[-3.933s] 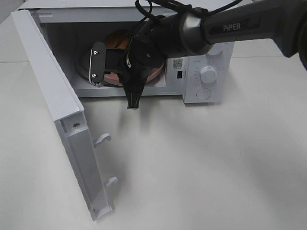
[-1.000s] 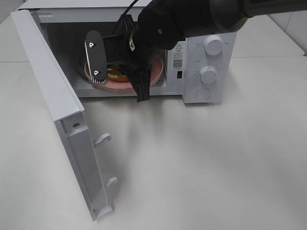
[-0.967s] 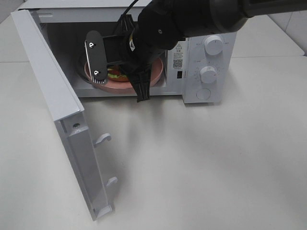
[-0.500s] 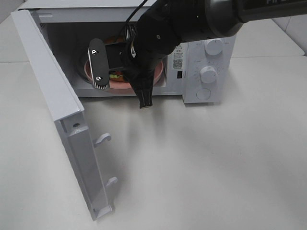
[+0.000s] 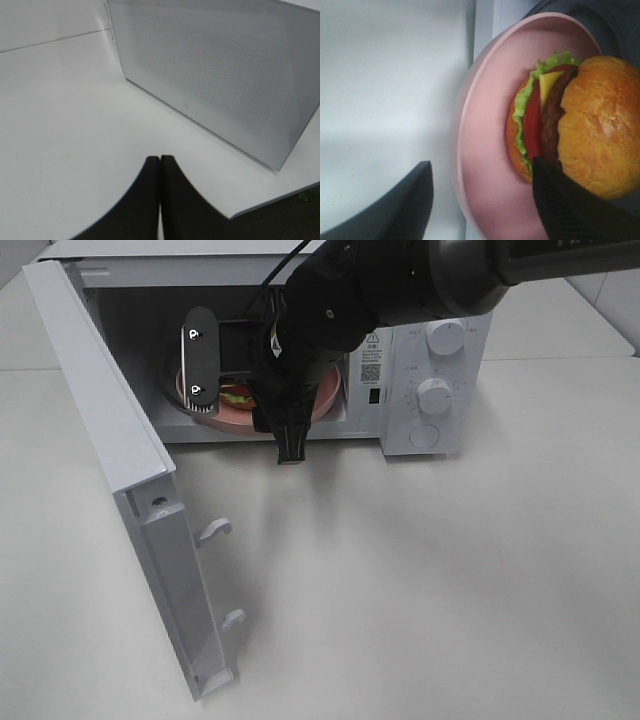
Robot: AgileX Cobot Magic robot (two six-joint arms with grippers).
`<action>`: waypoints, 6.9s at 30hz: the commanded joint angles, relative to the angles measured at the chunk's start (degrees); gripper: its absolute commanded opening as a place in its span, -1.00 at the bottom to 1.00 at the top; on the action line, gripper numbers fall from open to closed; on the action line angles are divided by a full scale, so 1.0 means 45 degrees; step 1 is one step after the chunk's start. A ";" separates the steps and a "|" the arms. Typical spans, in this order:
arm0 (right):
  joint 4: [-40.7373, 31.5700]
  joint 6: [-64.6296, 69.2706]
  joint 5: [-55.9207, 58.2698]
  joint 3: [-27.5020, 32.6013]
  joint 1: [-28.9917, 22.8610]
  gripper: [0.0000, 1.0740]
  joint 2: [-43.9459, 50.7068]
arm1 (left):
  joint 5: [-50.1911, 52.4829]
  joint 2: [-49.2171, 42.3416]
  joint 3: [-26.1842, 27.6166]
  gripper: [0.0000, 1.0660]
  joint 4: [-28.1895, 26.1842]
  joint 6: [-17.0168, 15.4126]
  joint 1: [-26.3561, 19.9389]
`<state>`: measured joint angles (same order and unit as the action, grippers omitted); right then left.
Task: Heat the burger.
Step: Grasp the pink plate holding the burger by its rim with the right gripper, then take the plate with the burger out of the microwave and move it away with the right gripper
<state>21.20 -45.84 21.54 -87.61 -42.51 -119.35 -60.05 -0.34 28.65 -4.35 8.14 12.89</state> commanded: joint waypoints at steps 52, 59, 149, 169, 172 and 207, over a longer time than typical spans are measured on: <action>0.0166 0.0369 -0.2457 -0.0025 0.0675 0.10 -0.2050 | 0.0178 -0.0242 -0.0051 -1.00 -0.0115 -0.0025 -0.0038; 0.0166 0.0369 -0.2457 -0.0025 0.0675 0.00 -0.2101 | 0.0178 -0.0242 -0.0051 -1.00 -0.0115 -0.0025 -0.0038; -0.1808 -0.7117 -0.4787 0.8200 0.0547 -1.00 0.4622 | 0.0178 -0.0242 -0.0051 -1.00 -0.0115 -0.0025 -0.0038; -0.1502 -0.7156 -0.5131 1.1650 0.0547 -1.00 0.7143 | 0.0178 -0.0242 -0.0051 -1.00 -0.0115 -0.0025 -0.0038; -0.1490 -0.7257 -0.5131 1.2223 0.0547 -1.00 0.7525 | 0.0178 -0.0242 -0.0051 -1.00 -0.0115 -0.0025 -0.0038; -0.1197 -0.1897 -0.3680 1.4362 0.2903 -1.00 0.8340 | 0.0178 -0.0242 -0.0051 -1.00 -0.0115 -0.0025 -0.0038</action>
<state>15.30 -54.89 5.56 -22.69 -30.08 -82.62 -60.05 -0.34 28.65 -4.35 8.14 12.89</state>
